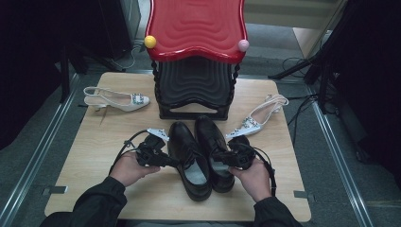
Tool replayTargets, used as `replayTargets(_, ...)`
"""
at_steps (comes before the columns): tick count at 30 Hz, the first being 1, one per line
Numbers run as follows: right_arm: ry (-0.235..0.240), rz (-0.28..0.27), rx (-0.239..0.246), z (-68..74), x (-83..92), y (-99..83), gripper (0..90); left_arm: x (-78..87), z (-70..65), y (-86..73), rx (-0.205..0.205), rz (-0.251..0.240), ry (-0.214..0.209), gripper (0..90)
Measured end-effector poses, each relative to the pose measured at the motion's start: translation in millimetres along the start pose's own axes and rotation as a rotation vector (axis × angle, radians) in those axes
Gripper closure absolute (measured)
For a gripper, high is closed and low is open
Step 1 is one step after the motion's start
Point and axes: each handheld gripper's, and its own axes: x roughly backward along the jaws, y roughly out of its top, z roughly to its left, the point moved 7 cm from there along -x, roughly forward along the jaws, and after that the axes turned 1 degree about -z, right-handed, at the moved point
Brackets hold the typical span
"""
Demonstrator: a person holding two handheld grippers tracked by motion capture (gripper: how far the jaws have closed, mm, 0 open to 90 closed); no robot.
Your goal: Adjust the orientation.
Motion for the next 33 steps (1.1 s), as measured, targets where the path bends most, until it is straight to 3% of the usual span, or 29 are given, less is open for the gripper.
replayTargets(8, 0.01, -0.011, 0.007, 6.3, 8.4, -1.6, 77.5, 15.9, 6.7, 2.2, -0.002, -0.043, 0.028, 68.1)
replayTargets(13, 0.005, -0.013, 0.009, 10.1, 10.8, -3.0, 71.6, 21.1, 12.2, 1.3, 0.021, -0.046, 0.047, 57.6)
replayTargets(17, 0.01, -0.008, -0.005, 11.6, 12.2, -3.4, 68.7, 23.0, 13.1, 0.9, 0.013, -0.053, 0.063, 50.5)
replayTargets(33, 0.023, 0.009, 0.001, 23.6, 13.0, -2.8, 61.1, 28.9, 22.3, -1.4, 0.038, -0.054, 0.08, 41.5)
